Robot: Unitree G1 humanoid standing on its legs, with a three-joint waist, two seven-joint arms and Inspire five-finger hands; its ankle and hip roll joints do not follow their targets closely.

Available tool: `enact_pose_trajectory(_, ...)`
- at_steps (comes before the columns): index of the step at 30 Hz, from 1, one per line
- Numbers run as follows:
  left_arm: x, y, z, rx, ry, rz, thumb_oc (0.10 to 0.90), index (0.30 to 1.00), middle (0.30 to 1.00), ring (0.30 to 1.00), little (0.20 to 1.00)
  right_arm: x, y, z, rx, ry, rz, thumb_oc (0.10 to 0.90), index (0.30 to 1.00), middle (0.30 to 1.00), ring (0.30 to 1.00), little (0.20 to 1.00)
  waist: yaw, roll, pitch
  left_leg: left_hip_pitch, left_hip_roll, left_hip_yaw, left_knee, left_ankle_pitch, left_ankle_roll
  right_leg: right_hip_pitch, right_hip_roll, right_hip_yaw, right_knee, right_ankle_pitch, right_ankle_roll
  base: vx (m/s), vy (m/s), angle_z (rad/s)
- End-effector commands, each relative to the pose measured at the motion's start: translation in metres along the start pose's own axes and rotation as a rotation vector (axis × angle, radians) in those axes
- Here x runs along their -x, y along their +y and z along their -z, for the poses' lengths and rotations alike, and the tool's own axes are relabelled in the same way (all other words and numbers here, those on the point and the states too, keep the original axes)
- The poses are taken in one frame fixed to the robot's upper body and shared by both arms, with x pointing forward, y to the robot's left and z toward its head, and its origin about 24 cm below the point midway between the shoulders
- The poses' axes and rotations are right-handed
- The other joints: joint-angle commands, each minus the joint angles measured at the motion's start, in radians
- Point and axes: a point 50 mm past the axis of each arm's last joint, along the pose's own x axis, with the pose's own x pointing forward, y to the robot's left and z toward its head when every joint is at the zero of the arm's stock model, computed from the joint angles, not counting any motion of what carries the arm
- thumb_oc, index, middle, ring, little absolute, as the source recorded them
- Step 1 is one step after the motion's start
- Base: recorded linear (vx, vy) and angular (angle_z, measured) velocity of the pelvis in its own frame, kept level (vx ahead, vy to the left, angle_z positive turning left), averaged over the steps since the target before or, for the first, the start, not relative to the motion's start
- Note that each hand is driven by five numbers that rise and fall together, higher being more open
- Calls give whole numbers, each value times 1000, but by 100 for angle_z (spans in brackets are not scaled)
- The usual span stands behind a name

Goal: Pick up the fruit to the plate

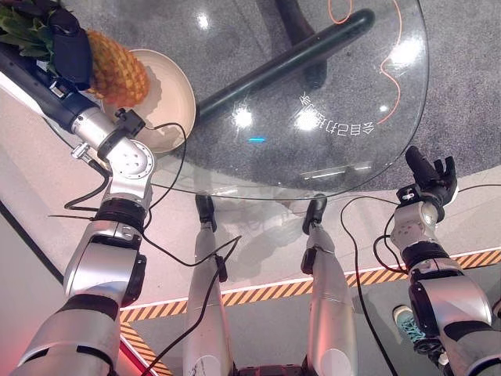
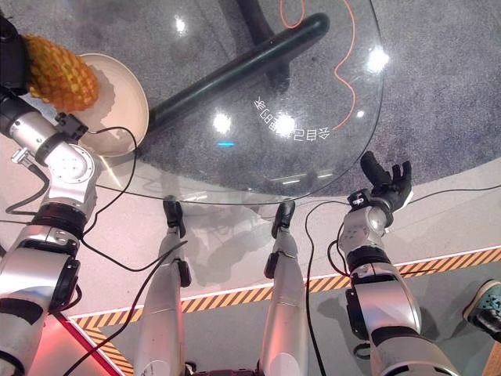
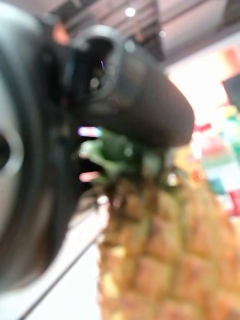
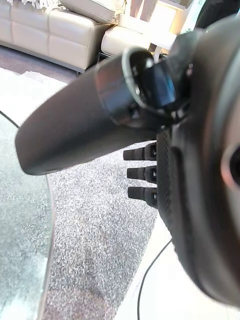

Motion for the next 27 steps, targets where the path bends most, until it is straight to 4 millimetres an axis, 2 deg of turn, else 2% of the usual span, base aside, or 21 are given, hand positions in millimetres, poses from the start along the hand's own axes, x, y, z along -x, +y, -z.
enact_pose_trajectory(1,-46,-5,-41,160,-184,-70,100,300,300,300,200,-6,-13,-21,-39,-115,48,800,900,900,900,900,17,-48,-27,-19,15,12,135,-99,-4,23,30,-8,-22,7,-1,0,0,0)
enact_pose_trajectory(5,-46,-4,-39,156,-172,-64,100,300,300,300,200,-6,-12,-21,-39,-113,49,800,900,900,900,900,17,-49,-27,-20,14,11,135,-99,-4,22,30,-9,-23,7,-1,0,0,0)
enact_pose_trajectory(7,-47,-3,-38,154,-167,-62,276,451,451,451,376,-6,-12,-21,-39,-114,50,800,900,900,900,900,17,-50,-27,-22,14,11,137,-99,-4,22,31,-8,-23,6,-2,0,0,0)
enact_pose_trajectory(9,-48,-3,-38,152,-163,-60,353,516,516,516,453,-7,-12,-23,-40,-117,47,800,900,900,900,900,15,-50,-27,-30,13,11,137,-92,-3,14,30,-7,-23,13,-4,0,0,0)
enact_pose_trajectory(10,-48,-2,-37,152,-160,-57,594,724,724,724,694,-6,-11,-23,-39,-118,46,800,900,900,900,900,15,-50,-27,-30,13,11,138,-92,-3,14,30,-7,-23,13,-4,0,0,0)
enact_pose_trajectory(12,-48,-2,-37,151,-155,-57,600,728,728,728,700,-7,-12,-23,-41,-118,48,800,900,900,900,900,15,-51,-27,-28,13,11,137,-92,-3,16,30,-7,-24,13,-3,0,0,0)
enact_pose_trajectory(13,-49,-1,-36,148,-151,-57,655,775,775,775,755,-7,-12,-23,-37,-118,48,800,900,900,900,900,16,-50,-27,-22,13,10,137,-99,-5,23,30,-8,-23,6,-1,0,0,0)
enact_pose_trajectory(16,-50,0,-35,147,-149,-59,668,787,787,787,768,-7,-12,-24,-38,-118,46,800,900,900,900,900,15,-50,-27,-21,13,11,136,-99,-6,23,31,-8,-24,6,-1,0,0,0)
enact_pose_trajectory(19,-50,1,-34,147,-145,-62,638,761,761,761,738,-7,-12,-23,-37,-117,44,800,900,900,900,900,14,-51,-27,-23,14,11,138,-99,-6,21,31,-7,-22,5,-2,0,0,0)
enact_pose_trajectory(20,-50,1,-34,145,-145,-63,602,731,731,731,702,-7,-12,-23,-37,-116,44,800,900,900,900,900,14,-51,-27,-23,15,12,138,-98,-6,22,30,-7,-23,5,-2,0,0,0)
enact_pose_trajectory(22,-50,2,-34,150,-146,-65,594,724,724,724,694,-7,-12,-23,-39,-118,43,800,900,900,900,900,14,-51,-27,-29,13,12,136,-91,-4,15,30,-8,-25,13,-3,0,0,0)
enact_pose_trajectory(27,-50,3,-33,153,-144,-67,605,733,733,733,705,-8,-12,-24,-39,-119,44,800,900,900,900,900,14,-52,-27,-29,13,11,138,-92,-4,15,30,-9,-24,12,-4,0,0,0)
